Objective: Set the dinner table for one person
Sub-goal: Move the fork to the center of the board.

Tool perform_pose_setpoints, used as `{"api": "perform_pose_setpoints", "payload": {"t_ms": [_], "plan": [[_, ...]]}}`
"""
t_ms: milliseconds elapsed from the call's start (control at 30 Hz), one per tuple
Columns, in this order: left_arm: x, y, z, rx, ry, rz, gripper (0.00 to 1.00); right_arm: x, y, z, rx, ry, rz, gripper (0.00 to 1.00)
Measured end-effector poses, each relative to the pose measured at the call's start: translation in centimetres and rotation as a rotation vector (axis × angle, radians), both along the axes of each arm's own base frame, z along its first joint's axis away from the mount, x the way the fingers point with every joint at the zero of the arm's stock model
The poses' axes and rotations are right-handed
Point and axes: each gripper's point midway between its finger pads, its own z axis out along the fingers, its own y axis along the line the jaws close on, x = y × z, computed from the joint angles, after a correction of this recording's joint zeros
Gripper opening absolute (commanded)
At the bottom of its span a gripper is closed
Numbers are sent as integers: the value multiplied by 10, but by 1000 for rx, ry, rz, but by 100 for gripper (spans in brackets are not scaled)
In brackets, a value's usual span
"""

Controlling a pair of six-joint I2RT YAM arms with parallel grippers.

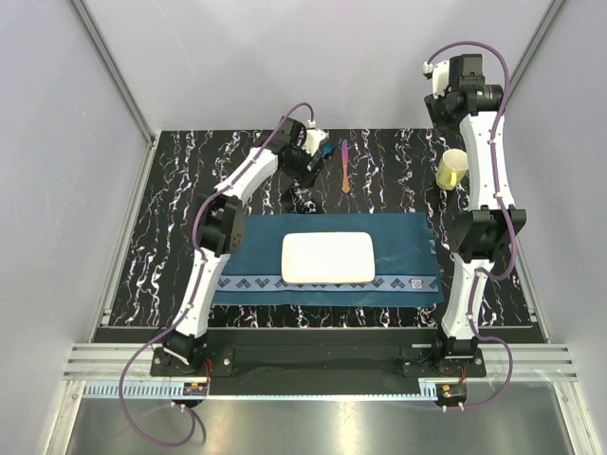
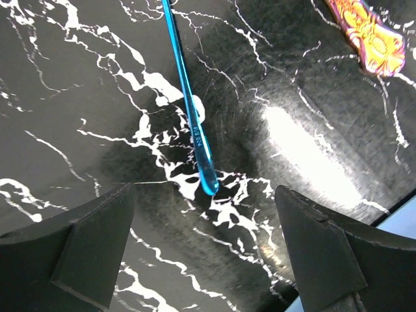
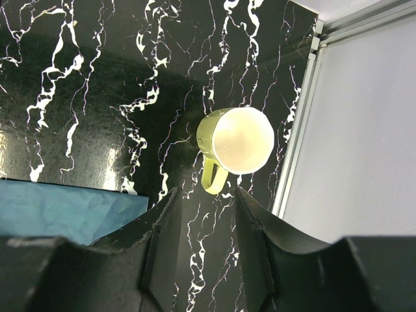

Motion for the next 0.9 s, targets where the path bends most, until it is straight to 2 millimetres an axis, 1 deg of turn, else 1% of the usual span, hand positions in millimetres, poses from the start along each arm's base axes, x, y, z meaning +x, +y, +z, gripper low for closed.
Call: {"api": "perform_pose_setpoints", "payload": {"t_ms": [233,433,733,833,900], "plan": [[1,-4,-3,-39,23,53,91,0,4,0,-1,0,7,45],[2,-6,-12,-54,42,76,82,0,5,0,-1,0,10,45],[1,-4,-28,-58,79,102,82,0,7,0,-5,0,16,45],[4,-2,-28,-63,81,114,82,0,7,0,-8,0,14,45],[7,-1,-27,-70,77,122,79,0,6,0,-9,0,13,45]]}}
